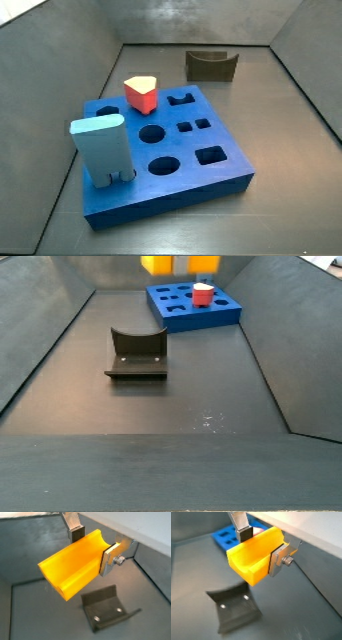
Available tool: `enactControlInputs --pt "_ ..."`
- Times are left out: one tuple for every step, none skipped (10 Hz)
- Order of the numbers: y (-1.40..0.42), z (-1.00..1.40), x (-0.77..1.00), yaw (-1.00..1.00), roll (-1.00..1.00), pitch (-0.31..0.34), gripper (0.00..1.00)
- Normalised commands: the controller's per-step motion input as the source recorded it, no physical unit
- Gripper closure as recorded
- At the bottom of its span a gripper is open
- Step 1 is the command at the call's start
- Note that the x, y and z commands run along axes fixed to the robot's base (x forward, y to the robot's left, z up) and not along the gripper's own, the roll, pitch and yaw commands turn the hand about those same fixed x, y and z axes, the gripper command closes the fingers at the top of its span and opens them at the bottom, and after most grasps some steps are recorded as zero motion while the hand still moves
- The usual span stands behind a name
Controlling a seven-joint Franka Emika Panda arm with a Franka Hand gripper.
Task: Pick up the arch object. Move up. Place the arch object on the fixture. Regrasp the arch object. Move to above the board. Insert the arch object.
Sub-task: Place the arch object on the fixture.
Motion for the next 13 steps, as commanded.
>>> enactControlInputs --pt "-0.45 0.15 0.1 1.0 0.0 0.087 1.0" --pt "-0.22 0.1 0.06 1.0 0.0 0.092 1.0" --pt "-0.11 0.08 0.04 1.0 0.0 0.097 1.0" --pt "-0.06 0.06 0.03 1.0 0.0 0.109 1.0" --pt "-0.05 0.05 0.03 1.0 0.0 0.118 1.0" --pt "-0.03 0.05 0.02 1.0 0.0 0.133 1.0" --pt "-0.03 0.05 0.02 1.0 0.0 0.141 1.0" --pt "-0.12 -0.8 0.92 1.0 -0.94 0.071 1.0" --pt "-0.11 -0.79 0.92 0.96 -1.0 0.075 1.0" --pt "-0.02 -0.63 0.86 0.88 -1.0 0.087 1.0" --pt "-0.01 -0.51 0.8 0.85 -1.0 0.106 1.0" --pt "0.01 -0.18 0.63 0.76 -1.0 0.162 1.0" --pt "0.02 -0.07 0.56 0.72 -1.0 0.19 1.0"
